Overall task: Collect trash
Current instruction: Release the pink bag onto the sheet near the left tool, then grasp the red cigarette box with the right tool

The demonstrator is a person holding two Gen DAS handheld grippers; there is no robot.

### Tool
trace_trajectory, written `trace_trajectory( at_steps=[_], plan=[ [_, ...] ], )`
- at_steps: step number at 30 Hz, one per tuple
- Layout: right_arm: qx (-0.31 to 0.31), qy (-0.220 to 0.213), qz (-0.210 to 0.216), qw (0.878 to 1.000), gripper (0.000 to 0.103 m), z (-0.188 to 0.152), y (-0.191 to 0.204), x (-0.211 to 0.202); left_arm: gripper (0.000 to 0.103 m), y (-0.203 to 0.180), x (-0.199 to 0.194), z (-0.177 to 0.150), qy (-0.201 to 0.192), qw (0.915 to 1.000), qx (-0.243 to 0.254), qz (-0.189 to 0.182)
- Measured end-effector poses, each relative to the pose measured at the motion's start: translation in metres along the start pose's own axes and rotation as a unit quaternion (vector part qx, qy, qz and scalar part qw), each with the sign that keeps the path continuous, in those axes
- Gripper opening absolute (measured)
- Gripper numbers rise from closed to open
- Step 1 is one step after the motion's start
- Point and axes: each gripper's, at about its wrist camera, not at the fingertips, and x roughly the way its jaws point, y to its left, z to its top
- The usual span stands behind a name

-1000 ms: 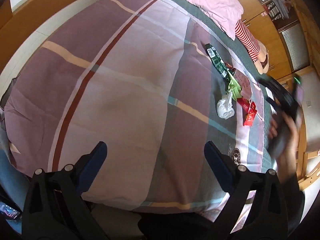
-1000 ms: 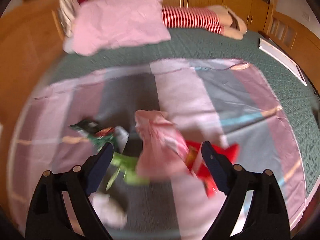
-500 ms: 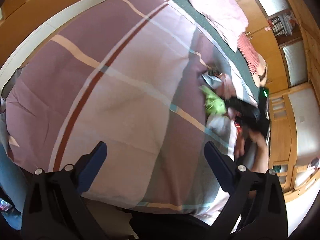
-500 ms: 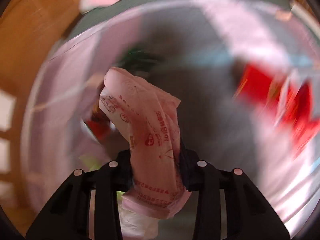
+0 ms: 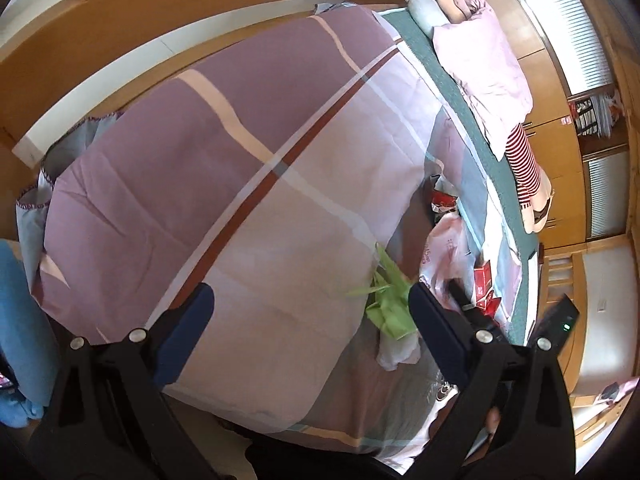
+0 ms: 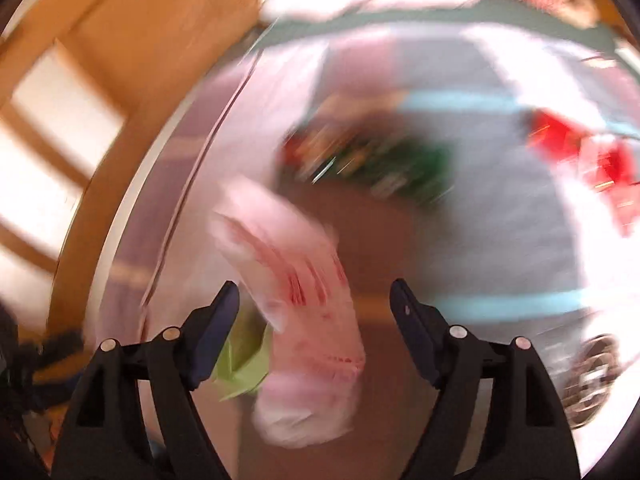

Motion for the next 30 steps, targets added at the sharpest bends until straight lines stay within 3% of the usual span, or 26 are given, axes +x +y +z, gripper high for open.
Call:
trace_trajectory(
  at_steps=[2, 5, 7, 10, 12, 13, 16, 19, 20, 23, 25, 26, 28, 30],
  plan=[
    [0.022, -0.065, -0.051, 0.996, 0.076, 0.011, -0.026, -0.021, 0.097, -0.001, -0.001, -0.002, 0.003, 1.0000, -0.001, -0.009],
    [0.073, -0.103, -0.103, 0.987, 0.085, 0.033, -0.071, -0.027, 0.097, -0.005, -0.002, -0.005, 0.006, 0.9998, 0.010, -0.016],
    [0.040, -0.072, -0.162, 0.983, 0.086, 0.060, -0.094, -0.004, 0.097, -0.007, -0.002, -0.007, 0.007, 0.9998, 0.015, -0.014],
    [-0.053, 0.013, -0.277, 0.959, 0.086, 0.095, -0.122, 0.043, 0.097, -0.011, 0.003, -0.010, 0.015, 0.9995, 0.026, -0.009],
    [-0.088, 0.082, -0.291, 0.949, 0.091, 0.107, -0.143, 0.070, 0.097, -0.013, 0.007, -0.011, 0.021, 0.9993, 0.030, -0.006],
    [-0.091, 0.090, -0.284, 0.950, 0.096, 0.107, -0.147, 0.075, 0.097, -0.014, 0.010, -0.012, 0.024, 0.9992, 0.031, -0.005],
    [-0.067, 0.067, -0.260, 0.961, 0.095, 0.111, -0.161, 0.072, 0.097, -0.017, 0.017, -0.013, 0.030, 0.9989, 0.037, 0.000],
    [-0.074, 0.048, -0.264, 0.960, 0.068, 0.102, -0.148, 0.067, 0.097, -0.021, 0.023, -0.013, 0.034, 0.9987, 0.039, 0.003],
    [-0.081, 0.049, -0.259, 0.961, 0.050, 0.096, -0.138, 0.064, 0.097, -0.023, 0.025, -0.014, 0.034, 0.9986, 0.041, 0.006],
    [-0.069, 0.055, -0.217, 0.972, 0.027, 0.081, -0.110, 0.053, 0.097, -0.027, 0.031, -0.015, 0.038, 0.9981, 0.046, 0.015],
    [-0.028, 0.062, -0.154, 0.986, 0.020, 0.069, -0.103, 0.039, 0.097, -0.027, 0.036, -0.017, 0.043, 0.9978, 0.046, 0.021],
    [-0.007, 0.065, -0.119, 0.991, 0.001, 0.063, -0.099, 0.036, 0.097, -0.027, 0.039, -0.018, 0.047, 0.9976, 0.044, 0.023],
    [0.028, 0.081, -0.041, 0.995, 0.001, 0.049, -0.086, 0.026, 0.097, -0.026, 0.042, -0.020, 0.051, 0.9974, 0.042, 0.026],
    [0.019, 0.098, 0.016, 0.995, 0.001, 0.040, -0.070, 0.019, 0.097, -0.025, 0.044, -0.021, 0.054, 0.9972, 0.043, 0.029]
  ],
)
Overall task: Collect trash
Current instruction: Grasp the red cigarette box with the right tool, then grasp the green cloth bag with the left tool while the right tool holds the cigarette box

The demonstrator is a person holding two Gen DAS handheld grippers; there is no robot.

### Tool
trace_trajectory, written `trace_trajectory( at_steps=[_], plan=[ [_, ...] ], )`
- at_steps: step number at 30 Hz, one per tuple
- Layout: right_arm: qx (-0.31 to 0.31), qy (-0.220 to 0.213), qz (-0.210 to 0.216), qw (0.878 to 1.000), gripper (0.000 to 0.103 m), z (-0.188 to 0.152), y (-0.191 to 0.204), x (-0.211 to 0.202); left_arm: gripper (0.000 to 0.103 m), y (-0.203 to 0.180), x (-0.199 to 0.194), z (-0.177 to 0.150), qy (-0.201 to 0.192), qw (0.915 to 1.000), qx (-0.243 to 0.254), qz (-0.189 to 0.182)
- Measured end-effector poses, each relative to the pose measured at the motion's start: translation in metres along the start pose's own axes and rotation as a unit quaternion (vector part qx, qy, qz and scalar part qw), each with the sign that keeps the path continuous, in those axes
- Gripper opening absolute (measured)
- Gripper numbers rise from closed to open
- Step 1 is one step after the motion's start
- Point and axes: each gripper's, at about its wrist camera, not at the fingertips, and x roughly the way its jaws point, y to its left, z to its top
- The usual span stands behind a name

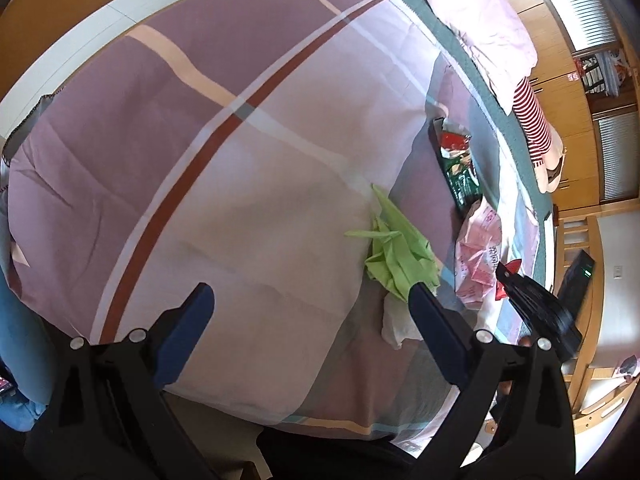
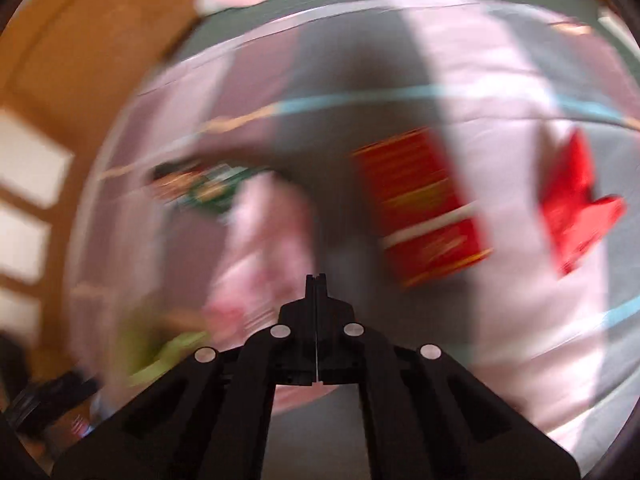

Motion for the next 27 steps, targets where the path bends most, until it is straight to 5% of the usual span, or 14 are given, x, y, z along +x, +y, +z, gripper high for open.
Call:
trace_trajectory(
  at_steps=[1, 3, 4, 5, 10, 12, 14, 16, 25, 27],
  plan=[
    [-0.026, -0.008, -0.011, 1.000, 0.001, -0.002, 0.010, -0.006, 0.097, 0.000, 0.000, 0.000, 0.001, 1.0000, 0.001, 0.000],
    [-0.081, -0.056, -0.089, 0.991, 0.020, 0.003, 0.026, -0.019, 0.097, 0.000, 0.000, -0.001, 0.002, 1.0000, 0.002, 0.000],
    [-0.098, -0.073, -0.126, 0.984, 0.066, 0.011, 0.026, -0.020, 0.097, 0.000, 0.000, -0.001, 0.001, 1.0000, 0.004, 0.000],
    [-0.103, -0.087, -0.160, 0.978, 0.093, 0.019, 0.024, -0.018, 0.097, -0.001, 0.000, -0.001, -0.001, 1.0000, 0.006, 0.001],
    [-0.008, -0.012, -0.213, 0.977, 0.092, 0.049, -0.032, 0.041, 0.097, -0.002, 0.003, 0.001, 0.004, 0.9999, 0.010, 0.007],
    [0.058, -0.018, -0.180, 0.982, 0.084, 0.043, -0.055, 0.049, 0.097, -0.004, 0.004, 0.001, 0.004, 0.9999, 0.011, 0.010],
    [0.050, -0.054, -0.195, 0.978, 0.064, 0.035, -0.050, 0.043, 0.097, -0.006, 0.004, 0.000, 0.002, 0.9999, 0.013, 0.010],
    [0.033, -0.053, -0.193, 0.979, 0.058, 0.025, -0.037, 0.040, 0.097, -0.008, 0.003, 0.000, 0.001, 0.9998, 0.017, 0.008],
    [0.079, -0.029, -0.027, 0.996, 0.058, -0.043, 0.035, 0.029, 0.097, -0.007, 0.005, 0.001, 0.001, 0.9997, 0.018, 0.015],
    [0.085, -0.057, -0.013, 0.995, 0.058, -0.048, 0.047, 0.012, 0.097, -0.006, 0.006, 0.001, 0.001, 0.9997, 0.016, 0.017]
  ],
)
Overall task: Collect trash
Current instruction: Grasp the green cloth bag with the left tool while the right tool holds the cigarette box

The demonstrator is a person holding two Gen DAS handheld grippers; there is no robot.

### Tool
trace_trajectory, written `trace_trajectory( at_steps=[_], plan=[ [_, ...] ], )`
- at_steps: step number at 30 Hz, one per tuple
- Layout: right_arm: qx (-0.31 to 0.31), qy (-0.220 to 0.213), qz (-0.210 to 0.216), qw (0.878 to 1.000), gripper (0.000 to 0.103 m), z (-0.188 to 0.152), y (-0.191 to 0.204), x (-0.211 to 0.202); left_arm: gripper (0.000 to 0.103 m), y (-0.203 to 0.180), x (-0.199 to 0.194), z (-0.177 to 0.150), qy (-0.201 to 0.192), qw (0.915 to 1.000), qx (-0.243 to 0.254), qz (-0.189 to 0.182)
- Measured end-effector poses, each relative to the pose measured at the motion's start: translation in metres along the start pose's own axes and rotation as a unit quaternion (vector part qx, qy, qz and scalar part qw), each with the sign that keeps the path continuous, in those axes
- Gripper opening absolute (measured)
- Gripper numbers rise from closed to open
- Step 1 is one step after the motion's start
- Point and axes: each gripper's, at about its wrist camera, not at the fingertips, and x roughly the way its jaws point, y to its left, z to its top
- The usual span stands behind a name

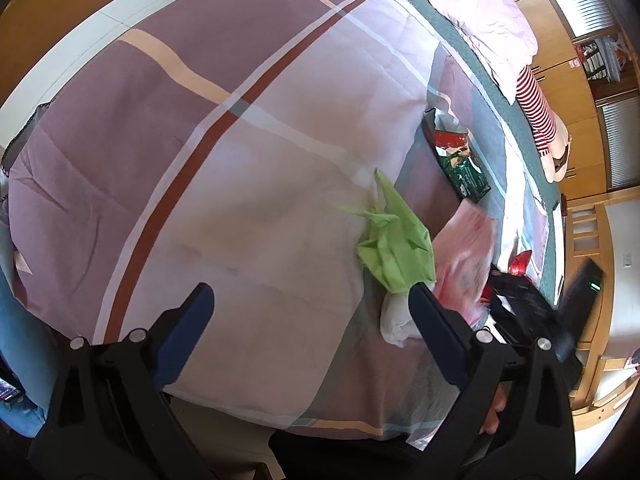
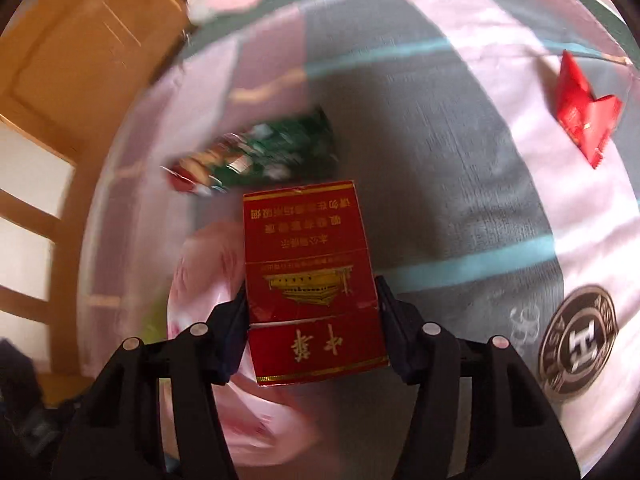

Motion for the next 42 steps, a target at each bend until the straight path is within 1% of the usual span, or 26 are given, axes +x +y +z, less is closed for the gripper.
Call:
trace_trajectory(
  at_steps=[3, 4, 6, 9, 12, 15, 16, 17, 18, 20, 21, 22, 23, 24, 25, 26, 27, 28, 29, 30, 31, 33, 36, 39, 42],
  plan=[
    [-0.013, -0.056, -0.010, 0.998, 0.058, -0.006, 0.012, -0.028, 0.097, 0.004, -0.001, 0.002, -0.002, 1.0000, -0.009, -0.002],
    [-0.019, -0.074, -0.015, 0.997, 0.058, -0.014, 0.012, -0.040, 0.097, 0.006, -0.002, 0.003, -0.006, 0.9999, -0.015, -0.003],
    [-0.021, -0.095, -0.017, 0.995, 0.058, -0.022, 0.008, -0.052, 0.097, 0.011, -0.006, 0.004, -0.018, 0.9995, -0.025, -0.004],
    [-0.010, -0.098, -0.028, 0.995, 0.058, -0.029, -0.002, -0.055, 0.097, 0.009, -0.008, 0.006, -0.025, 0.9995, -0.018, -0.003],
    [0.006, -0.089, -0.029, 0.996, 0.058, -0.027, -0.010, -0.049, 0.097, -0.002, -0.004, 0.005, -0.032, 0.9994, 0.008, -0.004],
    [0.022, -0.099, -0.056, 0.993, 0.058, -0.032, -0.018, -0.052, 0.097, -0.015, 0.000, 0.006, -0.045, 0.9985, 0.032, -0.001],
    [0.028, -0.101, -0.061, 0.993, 0.058, -0.033, -0.020, -0.054, 0.097, -0.022, 0.004, 0.007, -0.049, 0.9980, 0.040, -0.006],
    [0.034, -0.099, -0.065, 0.992, 0.058, -0.033, -0.023, -0.054, 0.097, -0.026, 0.007, 0.009, -0.049, 0.9977, 0.044, -0.013],
    [0.038, -0.097, -0.069, 0.992, 0.058, -0.034, -0.026, -0.054, 0.097, -0.032, 0.012, 0.011, -0.049, 0.9972, 0.047, -0.031],
    [0.049, -0.095, -0.076, 0.991, 0.058, -0.035, -0.033, -0.055, 0.097, -0.039, 0.022, 0.014, -0.047, 0.9948, 0.041, -0.081],
    [0.051, -0.096, -0.080, 0.991, 0.058, -0.035, -0.035, -0.055, 0.097, -0.042, 0.026, 0.014, -0.048, 0.9933, 0.037, -0.099],
    [0.052, -0.098, -0.084, 0.990, 0.058, -0.035, -0.036, -0.057, 0.097, -0.045, 0.031, 0.014, -0.049, 0.9925, 0.039, -0.105],
    [0.053, -0.103, -0.089, 0.989, 0.058, -0.036, -0.037, -0.059, 0.097, -0.049, 0.037, 0.012, -0.048, 0.9933, 0.050, -0.092],
    [0.052, -0.107, -0.095, 0.988, 0.058, -0.036, -0.037, -0.061, 0.097, -0.054, 0.045, 0.010, -0.043, 0.9947, 0.067, -0.065],
    [0.053, -0.113, -0.099, 0.987, 0.058, -0.037, -0.038, -0.064, 0.095, -0.056, 0.049, 0.008, -0.040, 0.9950, 0.078, -0.048],
    [0.054, -0.119, -0.102, 0.986, 0.058, -0.038, -0.039, -0.066, 0.087, -0.059, 0.055, 0.006, -0.038, 0.9947, 0.090, -0.033],
    [0.055, -0.125, -0.104, 0.985, 0.058, -0.039, -0.040, -0.069, 0.077, -0.060, 0.056, 0.003, -0.046, 0.9937, 0.099, -0.026],
    [0.055, -0.129, -0.104, 0.985, 0.058, -0.040, -0.040, -0.072, 0.072, -0.061, 0.055, 0.001, -0.056, 0.9926, 0.105, -0.024],
    [0.055, -0.135, -0.106, 0.984, 0.058, -0.042, -0.040, -0.074, 0.057, -0.063, 0.054, 0.000, -0.065, 0.9907, 0.118, -0.024],
    [0.054, -0.142, -0.108, 0.983, 0.058, -0.043, -0.040, -0.077, 0.049, -0.065, 0.054, -0.002, -0.064, 0.9896, 0.126, -0.023],
    [0.051, -0.148, -0.110, 0.981, 0.058, -0.043, -0.040, -0.080, 0.047, -0.067, 0.052, -0.004, -0.067, 0.9885, 0.135, -0.016],
    [0.047, -0.157, -0.115, 0.980, 0.058, -0.044, -0.039, -0.083, 0.041, -0.068, 0.047, -0.007, -0.076, 0.9872, 0.139, -0.018],
    [0.043, -0.160, -0.119, 0.979, 0.058, -0.044, -0.039, -0.084, 0.038, -0.067, 0.033, -0.009, -0.094, 0.9851, 0.143, -0.019],
    [0.042, -0.157, -0.120, 0.979, 0.058, -0.043, -0.038, -0.082, 0.037, -0.066, 0.013, -0.011, -0.128, 0.9811, 0.144, -0.009],
    [0.036, -0.158, -0.122, 0.979, 0.058, -0.042, -0.037, -0.082, 0.037, -0.069, -0.009, -0.013, -0.167, 0.9743, 0.151, 0.000]
  ],
)
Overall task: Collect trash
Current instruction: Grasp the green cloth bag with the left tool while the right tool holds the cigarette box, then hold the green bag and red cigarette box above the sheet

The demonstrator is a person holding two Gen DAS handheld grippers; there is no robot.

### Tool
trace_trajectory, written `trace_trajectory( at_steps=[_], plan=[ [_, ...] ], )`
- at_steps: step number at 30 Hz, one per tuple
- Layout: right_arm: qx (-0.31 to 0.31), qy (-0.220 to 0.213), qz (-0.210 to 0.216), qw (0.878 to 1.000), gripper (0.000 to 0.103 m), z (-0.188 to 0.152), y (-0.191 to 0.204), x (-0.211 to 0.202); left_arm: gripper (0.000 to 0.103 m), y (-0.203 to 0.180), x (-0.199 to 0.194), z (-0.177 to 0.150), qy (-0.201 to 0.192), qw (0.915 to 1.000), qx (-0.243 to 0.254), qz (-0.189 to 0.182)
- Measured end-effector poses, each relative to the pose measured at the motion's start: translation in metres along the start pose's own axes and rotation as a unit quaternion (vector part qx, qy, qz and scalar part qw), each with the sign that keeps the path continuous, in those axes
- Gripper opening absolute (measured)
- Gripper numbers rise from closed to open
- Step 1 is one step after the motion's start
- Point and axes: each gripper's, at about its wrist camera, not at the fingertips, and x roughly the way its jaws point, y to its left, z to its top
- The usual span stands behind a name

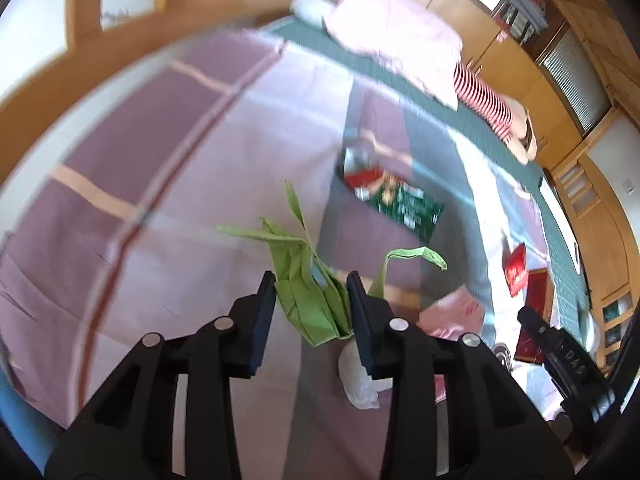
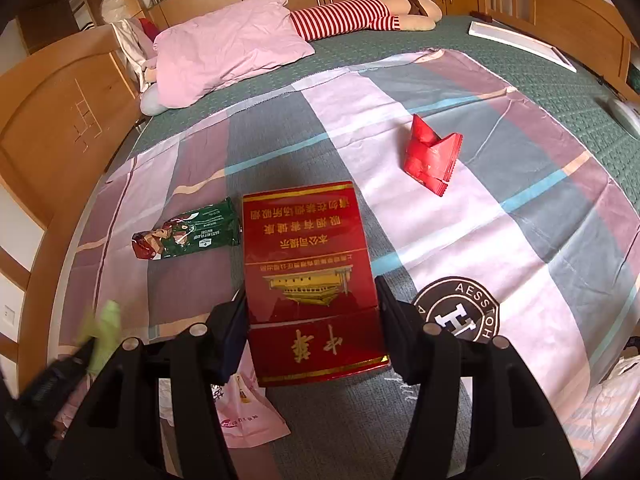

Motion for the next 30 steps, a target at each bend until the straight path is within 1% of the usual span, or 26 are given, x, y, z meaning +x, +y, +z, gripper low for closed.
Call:
trace_trajectory(
  at_steps=[2, 6, 9, 13, 16, 22, 27, 30],
  plan=[
    [-0.003, 0.000, -0.001, 1.000, 0.058, 0.000, 0.001, 0.000, 0.037, 0.000, -0.018, 0.003, -0.030, 0.9995, 0.008, 0.011],
    [-0.007, 0.000, -0.002, 1.000, 0.058, -0.001, 0.004, 0.001, 0.037, 0.000, -0.046, 0.004, -0.071, 0.9971, 0.018, 0.018],
    [-0.008, 0.003, -0.003, 1.000, 0.058, -0.001, 0.006, 0.002, 0.037, -0.001, -0.060, 0.001, -0.090, 0.9954, 0.026, 0.020],
    [-0.010, 0.006, -0.003, 1.000, 0.058, -0.002, 0.008, 0.004, 0.037, -0.006, -0.071, -0.003, -0.104, 0.9936, 0.041, 0.016],
    [-0.013, 0.004, -0.007, 1.000, 0.058, -0.002, 0.010, 0.004, 0.037, -0.010, -0.073, -0.005, -0.110, 0.9927, 0.048, 0.016],
    [-0.015, 0.003, -0.010, 1.000, 0.058, -0.003, 0.011, 0.004, 0.037, -0.011, -0.074, -0.007, -0.105, 0.9931, 0.051, 0.010],
    [-0.022, 0.006, -0.011, 1.000, 0.058, -0.004, 0.014, 0.006, 0.037, -0.012, -0.072, -0.009, -0.097, 0.9937, 0.056, 0.009],
    [-0.025, 0.007, -0.012, 1.000, 0.058, -0.004, 0.015, 0.006, 0.037, -0.014, -0.065, -0.010, -0.083, 0.9943, 0.066, 0.017]
  ],
)
